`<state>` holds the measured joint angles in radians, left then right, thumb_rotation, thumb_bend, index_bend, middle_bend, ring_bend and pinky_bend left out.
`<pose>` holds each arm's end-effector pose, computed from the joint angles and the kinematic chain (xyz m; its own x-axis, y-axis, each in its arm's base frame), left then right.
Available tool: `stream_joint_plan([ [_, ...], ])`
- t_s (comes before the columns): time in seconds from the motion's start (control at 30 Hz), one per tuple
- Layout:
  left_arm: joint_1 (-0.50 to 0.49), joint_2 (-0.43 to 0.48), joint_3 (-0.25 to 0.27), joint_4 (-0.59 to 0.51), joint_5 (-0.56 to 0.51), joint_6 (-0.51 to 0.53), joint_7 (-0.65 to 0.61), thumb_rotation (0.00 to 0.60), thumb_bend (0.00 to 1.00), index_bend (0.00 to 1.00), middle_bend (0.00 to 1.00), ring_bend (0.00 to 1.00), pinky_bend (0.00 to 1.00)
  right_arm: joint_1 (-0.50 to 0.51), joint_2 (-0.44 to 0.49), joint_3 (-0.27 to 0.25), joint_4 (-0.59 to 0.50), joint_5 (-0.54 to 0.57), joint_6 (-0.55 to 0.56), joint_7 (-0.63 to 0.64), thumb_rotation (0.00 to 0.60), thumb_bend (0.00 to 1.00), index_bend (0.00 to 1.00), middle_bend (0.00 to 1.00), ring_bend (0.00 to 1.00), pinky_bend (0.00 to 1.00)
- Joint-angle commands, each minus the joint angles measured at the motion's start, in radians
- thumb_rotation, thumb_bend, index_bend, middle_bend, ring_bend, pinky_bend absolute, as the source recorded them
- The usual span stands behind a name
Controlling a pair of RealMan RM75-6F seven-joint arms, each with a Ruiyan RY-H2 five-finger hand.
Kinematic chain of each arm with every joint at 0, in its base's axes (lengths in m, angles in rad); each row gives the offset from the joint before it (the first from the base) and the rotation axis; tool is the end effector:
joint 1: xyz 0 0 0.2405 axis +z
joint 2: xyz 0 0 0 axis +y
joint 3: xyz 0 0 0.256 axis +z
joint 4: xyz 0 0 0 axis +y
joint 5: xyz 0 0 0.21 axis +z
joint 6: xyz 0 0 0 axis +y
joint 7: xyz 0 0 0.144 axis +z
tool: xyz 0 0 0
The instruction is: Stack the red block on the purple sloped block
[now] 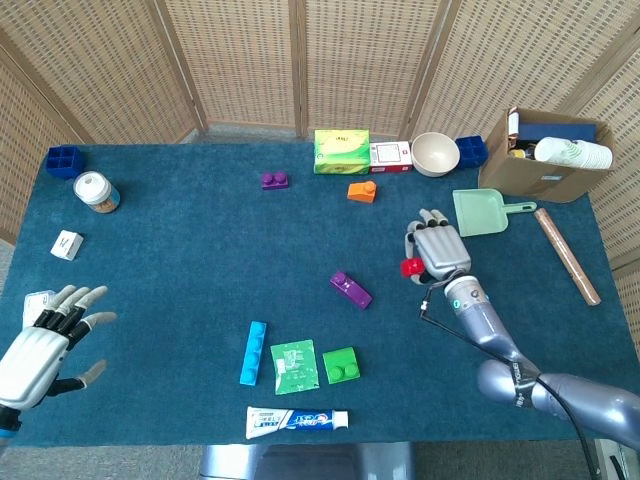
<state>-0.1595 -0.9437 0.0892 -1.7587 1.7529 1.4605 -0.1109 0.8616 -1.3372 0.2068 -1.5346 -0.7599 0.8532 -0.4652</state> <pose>-0.2639 0.1649 0.1658 0.3600 0.1569 0.9196 0.9071 -0.2892 -0.3058 -0.1586 -0.3923 0.0482 0.5005 -0.3003 0.8119 -0.8645 -0.2232 0.4504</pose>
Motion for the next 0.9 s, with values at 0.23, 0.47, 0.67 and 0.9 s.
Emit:
stream_joint_plan([
  [0.23,0.004,-0.008,0.008,0.001,-0.003,-0.011,0.002,0.6,0.35,0.26,0.0,0.0,0.0,0.036,0.054,0.018,-0.141,-0.055,-0.01,0.011,0.6,0.19,0.62,0.26,0.07,0.11],
  [0.47,0.004,-0.019,0.013,0.012,-0.009,-0.024,-0.004,0.6,0.35,0.26,0.0,0.0,0.0,0.087,0.042,0.019,-0.159,-0.032,-0.026,-0.013,0.6,0.19,0.63,0.27,0.07,0.11],
  [0.67,0.007,-0.024,0.015,0.023,-0.013,-0.024,-0.012,0.6,0.35,0.26,0.0,0.0,0.0,0.134,0.01,0.012,-0.138,-0.003,-0.04,-0.034,0.6,0.19,0.63,0.27,0.08,0.11],
  [0.9,0.01,-0.033,0.02,0.035,-0.019,-0.03,-0.02,0.6,0.35,0.26,0.0,0.0,0.0,0.187,-0.024,0.009,-0.103,0.039,-0.047,-0.057,0.6,0.19,0.63,0.27,0.08,0.11],
])
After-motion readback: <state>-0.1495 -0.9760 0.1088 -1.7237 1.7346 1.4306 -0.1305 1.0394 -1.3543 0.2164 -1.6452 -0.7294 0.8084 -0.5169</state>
